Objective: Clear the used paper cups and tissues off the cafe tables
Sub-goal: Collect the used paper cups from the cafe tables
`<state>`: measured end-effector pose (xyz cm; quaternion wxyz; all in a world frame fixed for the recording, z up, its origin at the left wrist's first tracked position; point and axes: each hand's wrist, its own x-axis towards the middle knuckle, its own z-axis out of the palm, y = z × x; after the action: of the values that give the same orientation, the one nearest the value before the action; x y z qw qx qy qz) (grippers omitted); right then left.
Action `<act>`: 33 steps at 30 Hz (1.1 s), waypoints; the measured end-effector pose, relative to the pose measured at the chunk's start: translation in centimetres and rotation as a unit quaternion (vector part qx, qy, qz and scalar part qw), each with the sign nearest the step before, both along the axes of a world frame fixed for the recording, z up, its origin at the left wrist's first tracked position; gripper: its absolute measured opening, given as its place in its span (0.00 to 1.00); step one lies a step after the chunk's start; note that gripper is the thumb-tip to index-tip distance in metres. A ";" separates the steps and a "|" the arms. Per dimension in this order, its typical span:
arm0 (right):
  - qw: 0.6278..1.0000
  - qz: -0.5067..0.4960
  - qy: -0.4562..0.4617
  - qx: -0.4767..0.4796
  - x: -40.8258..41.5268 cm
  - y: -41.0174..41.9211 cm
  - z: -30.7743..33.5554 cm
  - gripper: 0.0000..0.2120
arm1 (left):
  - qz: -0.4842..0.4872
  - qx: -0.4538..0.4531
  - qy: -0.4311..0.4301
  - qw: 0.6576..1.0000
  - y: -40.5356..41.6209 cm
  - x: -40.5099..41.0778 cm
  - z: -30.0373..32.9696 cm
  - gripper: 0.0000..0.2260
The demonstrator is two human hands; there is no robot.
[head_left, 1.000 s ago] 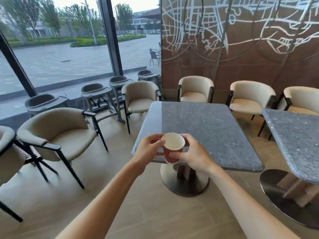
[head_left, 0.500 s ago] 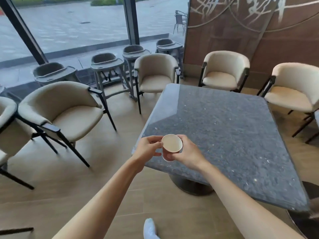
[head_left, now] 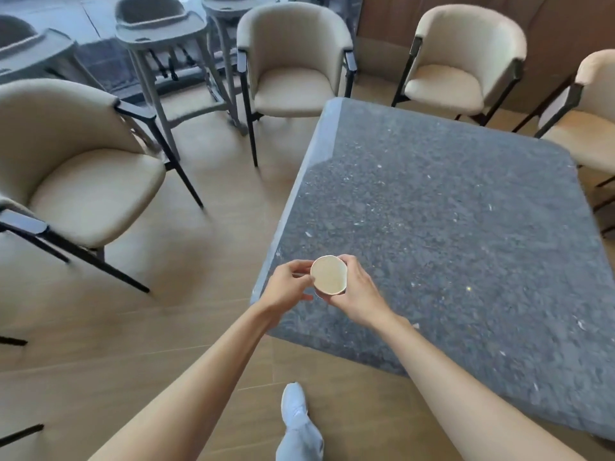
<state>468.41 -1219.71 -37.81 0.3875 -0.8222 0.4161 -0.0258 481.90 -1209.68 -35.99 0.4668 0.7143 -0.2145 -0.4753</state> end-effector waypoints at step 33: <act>0.998 0.058 0.010 -0.023 4.4 -0.8 7.8 0.33 | 0.053 -0.045 -0.015 0.997 1.5 5.7 6.2 0.14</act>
<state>472.85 -1220.55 -29.99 0.3649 -0.8540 0.3709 -0.0052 487.64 -1208.15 -29.77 0.5196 0.7099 -0.2048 -0.4290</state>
